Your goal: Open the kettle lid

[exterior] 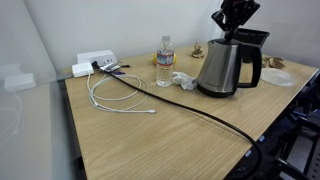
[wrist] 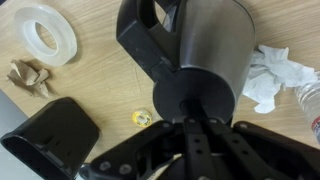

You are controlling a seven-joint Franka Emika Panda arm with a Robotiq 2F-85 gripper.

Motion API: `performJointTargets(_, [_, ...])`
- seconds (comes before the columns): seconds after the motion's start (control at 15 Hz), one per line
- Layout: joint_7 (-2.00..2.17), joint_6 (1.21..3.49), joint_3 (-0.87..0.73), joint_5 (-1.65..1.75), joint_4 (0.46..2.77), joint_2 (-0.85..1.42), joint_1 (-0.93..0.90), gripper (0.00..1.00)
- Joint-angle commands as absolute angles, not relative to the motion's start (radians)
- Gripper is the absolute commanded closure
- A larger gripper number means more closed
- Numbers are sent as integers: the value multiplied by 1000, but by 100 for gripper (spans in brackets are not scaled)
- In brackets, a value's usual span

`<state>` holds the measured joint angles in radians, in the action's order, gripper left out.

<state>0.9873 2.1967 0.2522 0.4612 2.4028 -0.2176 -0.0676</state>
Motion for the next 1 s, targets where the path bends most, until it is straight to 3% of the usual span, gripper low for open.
performJointTargets(0.0, [972,2195,242,440,2406,-189,-78,100])
performJointTargets(0.73, [987,2211,240,370,2441,-353,-72,98])
performJointTargets(0.8, [992,2212,243,374,2443,-375,-69,75])
performJointTargets(0.93, [1000,2206,245,368,2445,-422,-65,69])
